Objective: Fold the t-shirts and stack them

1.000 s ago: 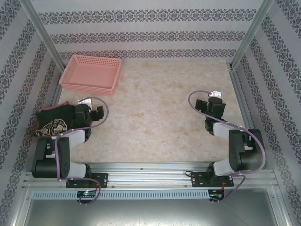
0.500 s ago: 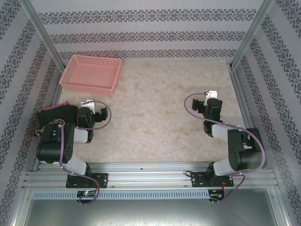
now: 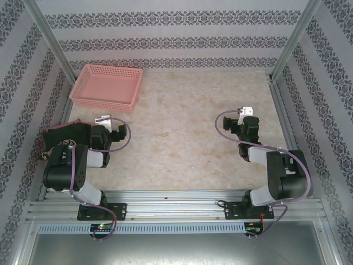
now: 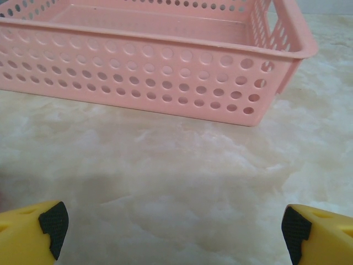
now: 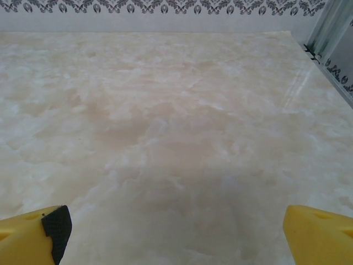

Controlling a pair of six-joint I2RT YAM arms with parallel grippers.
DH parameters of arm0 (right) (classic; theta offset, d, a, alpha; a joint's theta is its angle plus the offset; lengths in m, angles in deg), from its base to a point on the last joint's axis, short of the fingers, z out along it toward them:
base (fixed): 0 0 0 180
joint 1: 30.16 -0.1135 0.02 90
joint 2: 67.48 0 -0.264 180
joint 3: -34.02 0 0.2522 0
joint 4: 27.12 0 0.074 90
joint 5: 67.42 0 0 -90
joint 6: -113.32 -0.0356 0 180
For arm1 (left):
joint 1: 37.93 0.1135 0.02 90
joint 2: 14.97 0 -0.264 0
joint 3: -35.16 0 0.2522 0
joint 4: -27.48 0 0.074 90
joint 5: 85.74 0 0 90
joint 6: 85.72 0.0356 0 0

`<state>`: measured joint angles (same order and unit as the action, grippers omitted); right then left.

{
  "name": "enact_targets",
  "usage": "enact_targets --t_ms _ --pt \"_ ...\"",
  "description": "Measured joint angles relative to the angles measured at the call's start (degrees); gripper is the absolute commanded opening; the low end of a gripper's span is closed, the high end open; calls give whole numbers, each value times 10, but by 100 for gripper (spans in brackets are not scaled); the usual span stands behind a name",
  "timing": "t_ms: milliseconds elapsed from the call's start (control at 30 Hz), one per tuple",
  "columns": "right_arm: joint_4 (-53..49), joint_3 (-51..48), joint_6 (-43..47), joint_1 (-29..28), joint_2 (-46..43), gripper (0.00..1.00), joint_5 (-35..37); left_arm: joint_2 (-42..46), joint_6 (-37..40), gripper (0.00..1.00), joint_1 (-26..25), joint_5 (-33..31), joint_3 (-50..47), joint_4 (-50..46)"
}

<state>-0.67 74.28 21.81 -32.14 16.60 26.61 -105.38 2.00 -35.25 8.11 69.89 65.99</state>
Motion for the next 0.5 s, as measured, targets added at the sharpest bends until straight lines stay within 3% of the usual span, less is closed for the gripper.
enact_targets --t_ms 500 --pt "4 0 0 3 1 98 -8 0 17 100 0 35 7 0"
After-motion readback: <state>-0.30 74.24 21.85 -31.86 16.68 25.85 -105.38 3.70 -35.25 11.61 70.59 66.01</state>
